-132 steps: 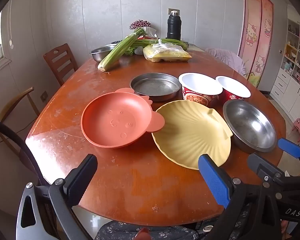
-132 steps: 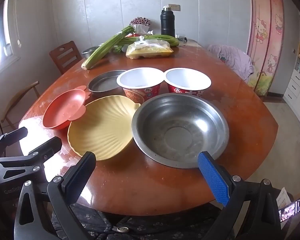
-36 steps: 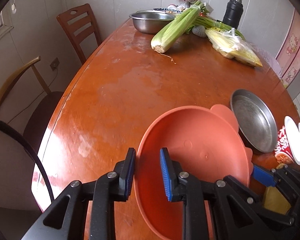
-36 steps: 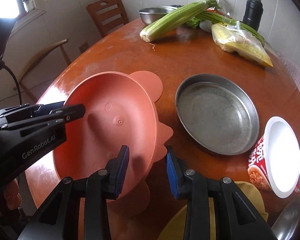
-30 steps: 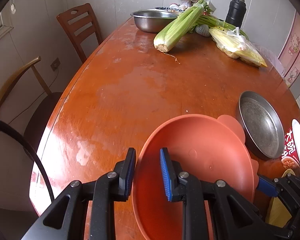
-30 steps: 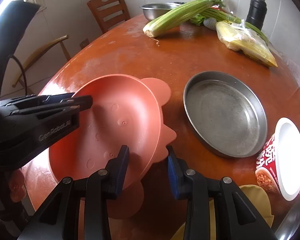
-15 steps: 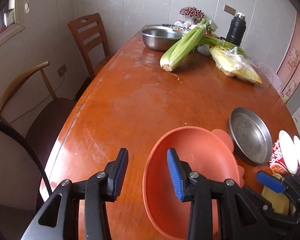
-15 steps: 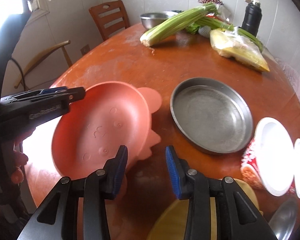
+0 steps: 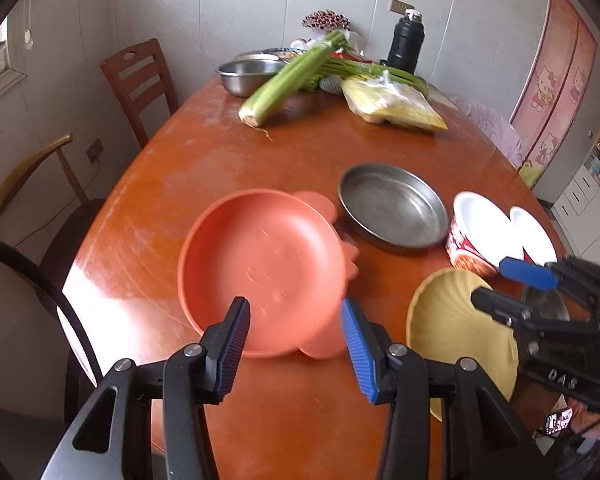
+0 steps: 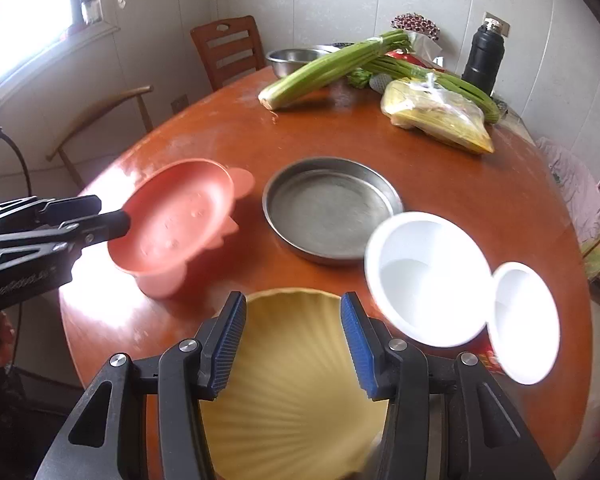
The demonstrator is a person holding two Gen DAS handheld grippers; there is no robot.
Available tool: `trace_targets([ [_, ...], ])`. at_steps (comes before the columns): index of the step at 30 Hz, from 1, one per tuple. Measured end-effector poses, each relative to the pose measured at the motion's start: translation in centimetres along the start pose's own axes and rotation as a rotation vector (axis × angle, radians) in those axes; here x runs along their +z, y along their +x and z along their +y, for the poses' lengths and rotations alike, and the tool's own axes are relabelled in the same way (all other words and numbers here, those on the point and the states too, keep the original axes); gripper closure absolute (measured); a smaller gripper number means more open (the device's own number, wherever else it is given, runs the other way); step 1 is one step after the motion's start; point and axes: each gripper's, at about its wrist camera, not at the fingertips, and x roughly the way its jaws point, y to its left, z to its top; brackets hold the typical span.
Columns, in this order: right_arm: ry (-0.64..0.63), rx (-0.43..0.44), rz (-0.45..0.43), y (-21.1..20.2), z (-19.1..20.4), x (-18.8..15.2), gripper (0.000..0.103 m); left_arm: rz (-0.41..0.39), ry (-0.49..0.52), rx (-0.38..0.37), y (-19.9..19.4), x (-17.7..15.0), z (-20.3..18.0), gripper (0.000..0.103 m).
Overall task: Organize plates and bowls
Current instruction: 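Lower the orange plate onto the table and open the left gripper, then grasp the yellow shell-shaped plate rim with the right gripper and lift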
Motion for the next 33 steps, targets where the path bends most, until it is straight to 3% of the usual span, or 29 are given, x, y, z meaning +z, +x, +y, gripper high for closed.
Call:
trace_targets([
  [9,-0.062,-0.017,0.055,0.4,-2.4,-1.9,0.052,0.107,0.025,-0.085,2.0,-4.1,-5.3,0.056],
  [24,-0.077,-0.055,0.163,3.8,-2.9,-2.2,0.052,0.199,0.077,-0.103,4.6,-4.8,-9.1,0.056],
  [29,-0.077,-0.06,0.186,4.8,-2.7,-2.3,0.052,0.188,0.068,-0.101,4.7,-4.7,-9.0,0.072],
  [33,-0.068,-0.057,0.184,4.8,-2.4,-2.3,0.052,0.187,0.014,-0.129,4.6,-4.4,-7.6,0.079],
])
